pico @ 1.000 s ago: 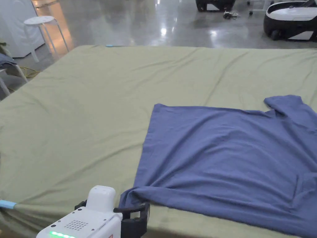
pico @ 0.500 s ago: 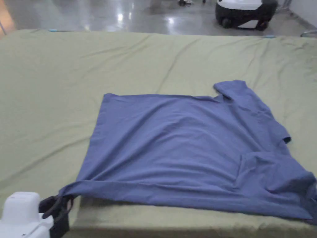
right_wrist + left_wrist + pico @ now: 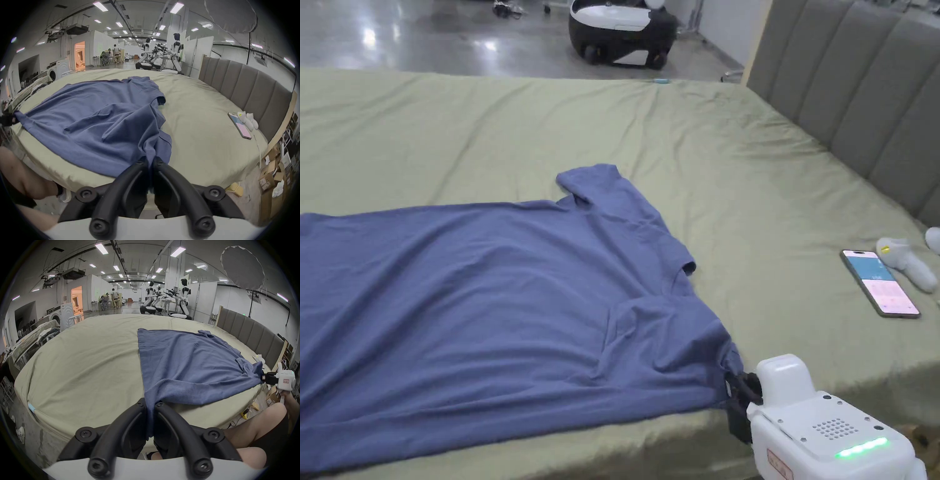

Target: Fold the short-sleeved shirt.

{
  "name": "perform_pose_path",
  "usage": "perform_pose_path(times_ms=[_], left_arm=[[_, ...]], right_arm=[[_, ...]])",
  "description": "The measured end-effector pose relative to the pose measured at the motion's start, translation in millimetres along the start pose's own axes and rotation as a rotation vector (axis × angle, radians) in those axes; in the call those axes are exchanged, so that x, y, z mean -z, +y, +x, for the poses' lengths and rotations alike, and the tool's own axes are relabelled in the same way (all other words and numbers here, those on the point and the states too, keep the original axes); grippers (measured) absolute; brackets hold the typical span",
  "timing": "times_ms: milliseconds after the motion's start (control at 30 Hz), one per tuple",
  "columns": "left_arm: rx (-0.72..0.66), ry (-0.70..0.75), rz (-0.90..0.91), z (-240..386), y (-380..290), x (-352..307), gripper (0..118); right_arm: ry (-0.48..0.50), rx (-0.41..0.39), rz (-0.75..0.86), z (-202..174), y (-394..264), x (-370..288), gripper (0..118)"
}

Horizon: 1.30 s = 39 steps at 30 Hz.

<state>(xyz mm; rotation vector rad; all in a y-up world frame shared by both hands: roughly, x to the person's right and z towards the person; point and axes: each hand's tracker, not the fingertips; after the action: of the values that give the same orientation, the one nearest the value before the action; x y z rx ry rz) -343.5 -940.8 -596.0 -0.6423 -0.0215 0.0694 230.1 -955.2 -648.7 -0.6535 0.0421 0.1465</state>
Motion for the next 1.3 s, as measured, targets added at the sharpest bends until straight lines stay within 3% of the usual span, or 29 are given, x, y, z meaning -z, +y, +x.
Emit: perform_pose_path(times_ms=[200, 400, 533, 700, 767, 833, 933, 1067, 1200, 1233, 1267, 1300], left_arm=[[0.058, -0.006, -0.032, -2.9, 4.9, -2.9, 4], [0.11, -0.047, -0.111, -6.6, 50.2, -4.5, 4], [0.113, -0.101, -0.168, -13.1, 104.0, 12.6, 4], [0.036, -0.123, -0.287, -25.7, 156.3, 73.8, 4], [-0.022, -0.131, -0.35, -33.5, 170.8, 105.3, 4], [-0.061, -0.144, -0.408, -35.8, 175.3, 133.2, 4], [-0.054, -0.103, -0.487, -33.1, 174.2, 169.9, 4], [-0.059, -0.076, -0.544, -16.2, 165.7, 187.3, 4], [-0.126, -0.07, -0.489, -36.3, 161.4, 192.6, 9], [-0.119, -0.049, -0.473, -37.1, 159.4, 184.4, 22], [-0.09, 0.018, -0.449, -40.2, 158.4, 176.4, 43], [-0.066, 0.077, -0.414, -42.7, 156.3, 165.9, 74]], right_arm=[[0.021, 0.014, 0.061, 11.0, 8.4, -22.1, 6], [0.064, 0.067, 0.078, 27.3, 49.5, -42.6, 6], [0.128, 0.189, 0.016, 46.5, 100.5, -20.7, 5], [0.1, 0.139, -0.077, 51.9, 149.3, 40.4, 5], [0.061, 0.157, -0.144, 59.9, 159.0, 69.1, 5], [0.056, 0.168, -0.182, 61.4, 165.0, 95.7, 5], [0.032, 0.121, -0.261, 50.0, 166.8, 138.0, 5], [-0.011, 0.017, -0.318, 39.7, 158.3, 180.2, 5], [-0.02, 0.014, -0.328, 38.6, 157.8, 177.9, 7], [-0.027, 0.024, -0.308, 40.2, 156.6, 173.5, 23], [-0.122, 0.015, -0.266, 41.2, 156.8, 166.7, 58], [-0.196, 0.011, -0.236, 46.6, 152.6, 159.2, 110]])
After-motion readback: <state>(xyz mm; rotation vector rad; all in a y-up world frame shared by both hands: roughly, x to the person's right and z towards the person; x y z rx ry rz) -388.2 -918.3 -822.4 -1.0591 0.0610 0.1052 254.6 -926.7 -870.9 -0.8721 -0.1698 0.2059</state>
